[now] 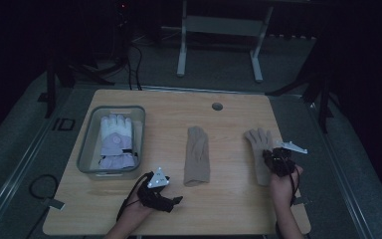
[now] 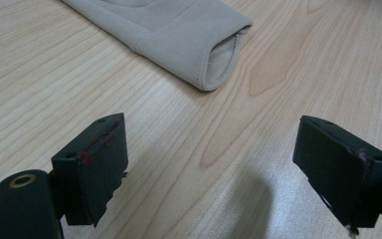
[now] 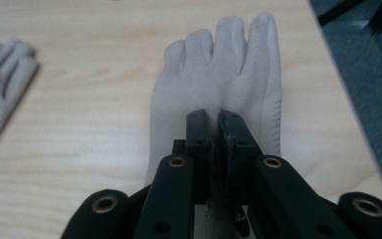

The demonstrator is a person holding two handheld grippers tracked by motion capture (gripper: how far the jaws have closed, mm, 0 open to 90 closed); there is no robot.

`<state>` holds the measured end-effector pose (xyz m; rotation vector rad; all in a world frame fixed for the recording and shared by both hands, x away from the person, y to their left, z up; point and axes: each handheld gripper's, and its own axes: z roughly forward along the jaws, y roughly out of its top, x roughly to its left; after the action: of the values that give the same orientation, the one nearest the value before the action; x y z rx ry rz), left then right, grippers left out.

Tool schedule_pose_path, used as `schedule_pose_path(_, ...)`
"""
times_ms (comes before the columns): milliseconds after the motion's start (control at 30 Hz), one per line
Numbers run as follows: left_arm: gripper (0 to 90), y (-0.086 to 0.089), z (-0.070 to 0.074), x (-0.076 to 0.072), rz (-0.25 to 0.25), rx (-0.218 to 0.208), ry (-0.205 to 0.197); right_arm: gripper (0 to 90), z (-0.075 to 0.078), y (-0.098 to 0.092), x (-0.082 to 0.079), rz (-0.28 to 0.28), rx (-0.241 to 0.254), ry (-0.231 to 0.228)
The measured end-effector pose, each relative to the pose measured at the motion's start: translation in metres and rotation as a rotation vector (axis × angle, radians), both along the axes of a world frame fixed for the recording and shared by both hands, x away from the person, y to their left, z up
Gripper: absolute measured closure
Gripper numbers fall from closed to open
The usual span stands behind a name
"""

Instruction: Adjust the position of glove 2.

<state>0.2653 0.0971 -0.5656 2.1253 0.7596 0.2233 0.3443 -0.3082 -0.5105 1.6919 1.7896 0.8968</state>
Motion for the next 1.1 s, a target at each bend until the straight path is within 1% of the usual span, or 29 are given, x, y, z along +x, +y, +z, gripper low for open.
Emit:
schedule_pose_path(67, 14.1, 0.0, 0.0, 0.0, -0.001, 0.002, -0.001, 83.6, -0.009, 0.001, -0.002, -0.003, -0.001, 0.017)
schedule_pose_path(100, 14.1, 0.0, 0.0, 0.0, -0.001, 0.002, -0.001, 83.6, -0.009, 0.001, -0.002, -0.003, -0.001, 0.017)
schedule_pose_path(133, 14.1, -0.001, 0.0, 0.0, -0.003, 0.006, -0.002, 83.4, -0.013, 0.001, -0.003, 0.0, 0.009, 0.029)
schedule_pose_path(167, 14.1, -0.001, 0.0, 0.0, -0.005, 0.013, -0.002, 80.8, -0.021, 0.004, -0.003, 0.018, 0.001, 0.053)
schedule_pose_path(200, 14.1, -0.001, -0.001, 0.0, -0.007, 0.014, -0.003, 78.5, -0.025, 0.006, -0.003, 0.025, -0.009, 0.058)
schedule_pose_path(267, 14.1, -0.001, -0.001, -0.001, -0.009, 0.015, -0.005, 72.0, -0.032, 0.008, 0.0, 0.047, -0.027, 0.085)
schedule_pose_path(300, 14.1, -0.001, -0.001, -0.001, -0.009, 0.017, -0.006, 70.2, -0.034, 0.008, 0.001, 0.06, -0.04, 0.097)
schedule_pose_path(333, 14.1, -0.001, -0.001, -0.001, -0.01, 0.016, -0.005, 69.1, -0.035, 0.008, 0.001, 0.072, -0.049, 0.099)
schedule_pose_path(433, 14.1, -0.001, -0.001, -0.001, -0.008, 0.014, -0.002, 65.1, -0.028, 0.004, 0.0, 0.09, -0.044, 0.097)
schedule_pose_path(500, 14.1, -0.001, 0.0, -0.001, -0.009, 0.014, -0.002, 62.6, -0.023, -0.001, 0.0, 0.104, -0.039, 0.079)
schedule_pose_path(533, 14.1, 0.0, 0.0, -0.001, -0.009, 0.013, -0.001, 60.9, -0.021, -0.003, 0.0, 0.128, -0.046, 0.071)
schedule_pose_path(567, 14.1, 0.0, 0.0, -0.001, -0.009, 0.012, 0.0, 59.7, -0.018, -0.005, 0.0, 0.136, -0.058, 0.066)
schedule_pose_path(633, 14.1, 0.0, 0.0, -0.001, -0.009, 0.014, 0.001, 58.8, -0.015, -0.011, 0.002, 0.185, -0.06, 0.053)
schedule_pose_path(667, 14.1, 0.0, 0.0, -0.001, -0.01, 0.014, 0.002, 58.5, -0.014, -0.013, 0.003, 0.205, -0.076, 0.048)
schedule_pose_path(700, 14.1, 0.0, 0.0, -0.001, -0.01, 0.014, 0.0, 57.8, -0.013, -0.015, 0.004, 0.243, -0.08, 0.043)
schedule_pose_path(733, 14.1, 0.0, 0.0, -0.001, -0.011, 0.015, 0.0, 56.6, -0.013, -0.018, 0.005, 0.27, -0.071, 0.041)
schedule_pose_path(800, 14.1, 0.0, 0.0, -0.001, -0.007, 0.01, 0.001, 55.3, -0.013, -0.021, 0.008, 0.315, -0.068, 0.047)
schedule_pose_path(833, 14.1, 0.0, 0.0, -0.001, -0.006, 0.01, 0.001, 54.7, -0.013, -0.023, 0.009, 0.336, -0.071, 0.042)
schedule_pose_path(900, 14.1, 0.0, 0.0, -0.001, -0.006, 0.01, 0.001, 53.3, -0.015, -0.025, 0.01, 0.381, -0.101, 0.03)
schedule_pose_path(1033, 14.1, 0.0, 0.0, -0.001, -0.003, 0.004, 0.002, 51.0, -0.022, -0.027, 0.014, 0.441, -0.111, 0.037)
schedule_pose_path(1100, 14.1, 0.001, 0.0, -0.001, 0.0, 0.002, 0.002, 50.5, -0.027, -0.029, 0.015, 0.448, -0.113, 0.052)
